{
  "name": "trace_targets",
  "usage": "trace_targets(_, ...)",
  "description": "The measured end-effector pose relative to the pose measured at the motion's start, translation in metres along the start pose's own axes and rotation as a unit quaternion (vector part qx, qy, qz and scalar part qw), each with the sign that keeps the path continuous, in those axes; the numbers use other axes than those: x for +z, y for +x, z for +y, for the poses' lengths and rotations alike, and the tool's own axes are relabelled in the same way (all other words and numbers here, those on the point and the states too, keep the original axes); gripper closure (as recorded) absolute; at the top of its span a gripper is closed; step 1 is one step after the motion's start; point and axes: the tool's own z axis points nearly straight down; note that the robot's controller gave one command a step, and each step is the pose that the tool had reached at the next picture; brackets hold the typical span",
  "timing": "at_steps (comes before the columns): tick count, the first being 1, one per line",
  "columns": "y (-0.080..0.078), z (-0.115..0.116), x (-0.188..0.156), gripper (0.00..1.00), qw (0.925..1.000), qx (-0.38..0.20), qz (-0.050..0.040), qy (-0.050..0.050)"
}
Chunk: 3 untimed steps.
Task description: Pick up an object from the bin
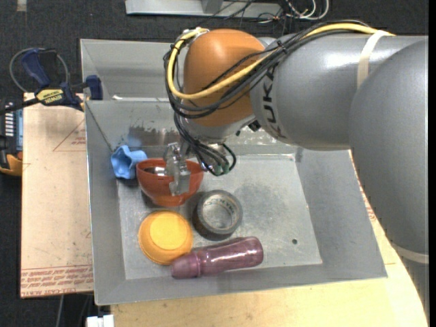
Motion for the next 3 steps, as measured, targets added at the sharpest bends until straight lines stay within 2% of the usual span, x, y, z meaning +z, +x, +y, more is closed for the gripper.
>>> trace_targets(1,0.032,0.025,0.003,1.0,1.0,0.001,0.0074,-0.001)
trace_targets(2,-0.016,0.045,0.005,1.0,0.9978,-0.066,-0.0005,0.0)
trace_targets(3,-0.018,0.025,0.005,1.0,0.9971,-0.076,0.0014,-0.003)
